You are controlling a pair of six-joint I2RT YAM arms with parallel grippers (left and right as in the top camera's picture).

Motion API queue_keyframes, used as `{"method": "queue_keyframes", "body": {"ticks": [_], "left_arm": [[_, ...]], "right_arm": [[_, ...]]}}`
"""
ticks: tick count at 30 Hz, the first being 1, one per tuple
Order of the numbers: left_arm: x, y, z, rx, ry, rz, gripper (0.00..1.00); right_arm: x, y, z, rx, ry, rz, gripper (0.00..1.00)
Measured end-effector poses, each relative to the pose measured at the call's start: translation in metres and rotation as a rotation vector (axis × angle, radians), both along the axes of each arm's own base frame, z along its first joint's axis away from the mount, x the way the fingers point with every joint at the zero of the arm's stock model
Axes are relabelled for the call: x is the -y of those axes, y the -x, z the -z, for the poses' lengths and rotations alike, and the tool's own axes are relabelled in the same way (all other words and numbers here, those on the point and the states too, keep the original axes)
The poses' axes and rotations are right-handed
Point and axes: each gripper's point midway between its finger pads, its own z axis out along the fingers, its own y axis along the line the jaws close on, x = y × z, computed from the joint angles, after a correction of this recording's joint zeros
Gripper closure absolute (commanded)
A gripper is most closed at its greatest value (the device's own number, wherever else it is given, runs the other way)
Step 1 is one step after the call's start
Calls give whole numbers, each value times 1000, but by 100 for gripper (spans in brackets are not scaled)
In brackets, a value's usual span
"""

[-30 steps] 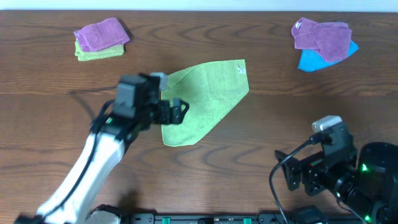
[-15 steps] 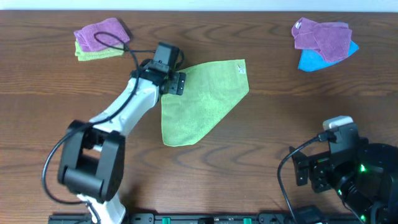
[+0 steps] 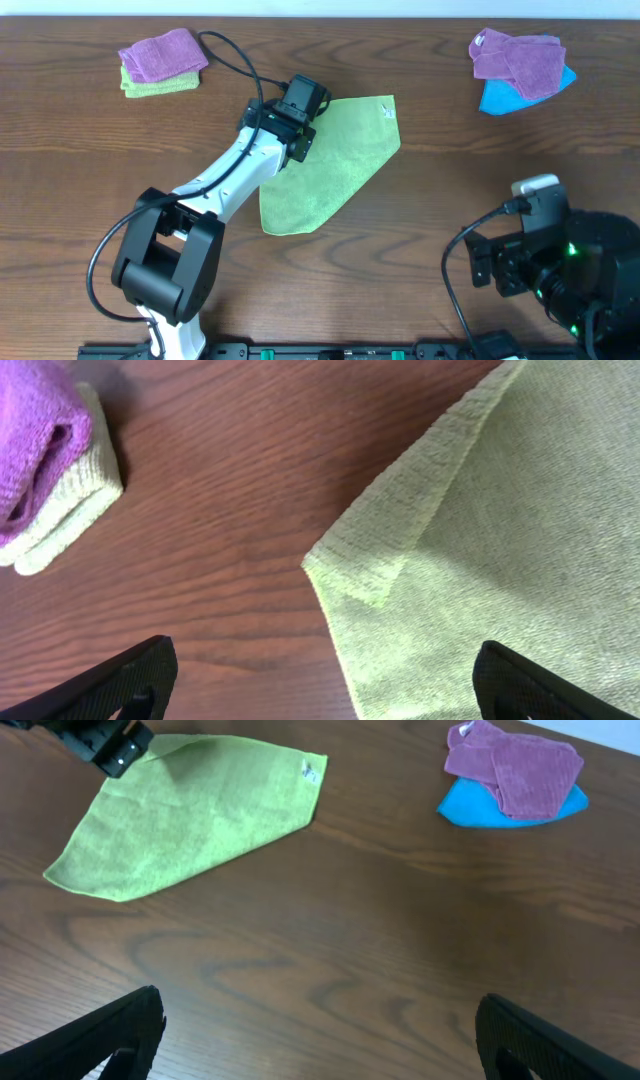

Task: Fold the cloth

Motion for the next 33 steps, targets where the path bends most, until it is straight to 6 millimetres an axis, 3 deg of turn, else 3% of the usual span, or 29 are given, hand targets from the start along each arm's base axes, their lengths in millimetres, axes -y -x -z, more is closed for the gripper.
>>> {"method": "queue_keyframes", "body": {"ticks": [10, 25, 33], "left_arm": [[-10, -10, 55, -41, -82, -33, 4], [-2, -36, 40, 87, -34, -47, 4], [-10, -49, 36, 134, -14, -77, 4]], "right_arm": [[-1, -2, 1, -3, 4, -3, 1], [-1, -2, 1, -5, 6, -5, 1], [-1, -2, 1, -5, 6, -5, 1]]}}
